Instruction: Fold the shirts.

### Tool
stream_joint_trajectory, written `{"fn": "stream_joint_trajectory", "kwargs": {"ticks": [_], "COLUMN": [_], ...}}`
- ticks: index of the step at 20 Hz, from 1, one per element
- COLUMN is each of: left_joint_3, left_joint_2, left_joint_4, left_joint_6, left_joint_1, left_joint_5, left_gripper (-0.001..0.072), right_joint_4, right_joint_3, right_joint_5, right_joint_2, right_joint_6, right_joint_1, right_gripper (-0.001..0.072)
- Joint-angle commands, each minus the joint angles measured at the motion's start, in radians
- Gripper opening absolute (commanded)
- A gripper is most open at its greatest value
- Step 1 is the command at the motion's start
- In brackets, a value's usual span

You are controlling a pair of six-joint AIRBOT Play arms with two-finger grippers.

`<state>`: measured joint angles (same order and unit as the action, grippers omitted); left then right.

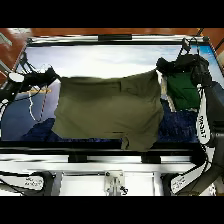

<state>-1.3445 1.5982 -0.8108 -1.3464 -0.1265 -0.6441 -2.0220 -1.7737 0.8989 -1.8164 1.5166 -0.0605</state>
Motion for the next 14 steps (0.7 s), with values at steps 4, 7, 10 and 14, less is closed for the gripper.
{"fn": "stream_joint_trajectory", "kwargs": {"ticks": [4, 7, 10, 14], "left_joint_3": [-0.153, -0.042, 0.367, 0.751], "left_joint_2": [-0.016, -0.124, -0.341, -0.518], "left_joint_4": [-0.259, -0.54, -0.492, -0.293], "left_joint_6": [-0.114, -0.167, -0.18, -0.04], "left_joint_1": [-0.099, -0.11, -0.131, -0.181], "left_joint_5": [-0.675, -0.874, -0.752, -0.637], "left_gripper": [0.0383, 0.0384, 0.0619, 0.0618], "right_joint_4": [0.193, 0.306, 0.204, -0.017], "right_joint_3": [-0.002, 0.091, 0.388, 0.674], "right_joint_5": [0.443, 0.664, 0.625, 0.588], "right_joint_2": [0.163, 0.266, 0.426, 0.576], "right_joint_6": [0.067, 0.082, 0.101, 0.181], "right_joint_1": [-0.031, -0.06, -0.116, -0.197], "right_gripper": [0.0499, 0.0499, 0.05, 0.0502]}}
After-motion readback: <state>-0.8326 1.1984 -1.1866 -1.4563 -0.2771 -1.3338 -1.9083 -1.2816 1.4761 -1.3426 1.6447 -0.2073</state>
